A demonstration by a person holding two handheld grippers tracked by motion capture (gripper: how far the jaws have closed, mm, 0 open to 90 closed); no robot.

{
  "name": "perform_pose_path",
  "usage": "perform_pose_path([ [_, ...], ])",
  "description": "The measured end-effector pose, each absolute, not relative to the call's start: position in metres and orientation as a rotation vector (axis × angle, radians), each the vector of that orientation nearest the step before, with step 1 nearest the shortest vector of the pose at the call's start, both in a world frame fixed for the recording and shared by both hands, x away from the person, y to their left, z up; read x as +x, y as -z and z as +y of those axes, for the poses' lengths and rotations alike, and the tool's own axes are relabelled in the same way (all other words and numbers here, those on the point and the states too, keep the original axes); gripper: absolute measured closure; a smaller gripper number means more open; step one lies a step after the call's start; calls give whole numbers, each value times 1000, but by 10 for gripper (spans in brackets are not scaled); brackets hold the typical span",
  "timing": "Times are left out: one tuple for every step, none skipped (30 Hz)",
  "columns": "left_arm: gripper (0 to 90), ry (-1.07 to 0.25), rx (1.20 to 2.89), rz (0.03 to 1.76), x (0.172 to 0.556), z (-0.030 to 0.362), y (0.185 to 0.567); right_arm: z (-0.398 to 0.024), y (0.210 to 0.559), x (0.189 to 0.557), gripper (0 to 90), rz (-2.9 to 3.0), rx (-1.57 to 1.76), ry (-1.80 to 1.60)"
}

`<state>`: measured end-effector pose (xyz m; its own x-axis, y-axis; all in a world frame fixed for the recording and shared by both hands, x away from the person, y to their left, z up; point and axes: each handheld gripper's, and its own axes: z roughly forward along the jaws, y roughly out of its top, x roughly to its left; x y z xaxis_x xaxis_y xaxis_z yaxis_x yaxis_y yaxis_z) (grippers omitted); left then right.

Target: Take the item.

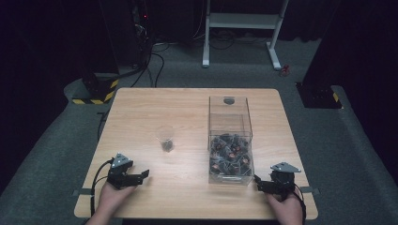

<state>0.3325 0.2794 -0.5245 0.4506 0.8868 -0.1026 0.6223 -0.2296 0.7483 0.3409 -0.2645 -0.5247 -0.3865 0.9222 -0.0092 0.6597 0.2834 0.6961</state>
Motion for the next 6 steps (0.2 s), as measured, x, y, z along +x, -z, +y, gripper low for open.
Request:
perform_pose_path([
  [152,-460,1977,1260,332,277,526,-264,525,341,79,2146,1422,-862],
  [152,-469,1998,1259,332,274,527,-265,525,341,80,2147,1422,-862],
  [152,-476,2015,1245,332,273,527,-265,525,341,80,2147,1422,-862],
  [151,-474,2015,1241,331,271,527,-265,525,341,80,2147,1422,-862],
  [148,-475,2021,1241,331,271,527,-265,525,341,79,2148,1422,-863],
  [147,-474,2017,1239,331,271,527,-265,525,341,79,2148,1422,-863],
])
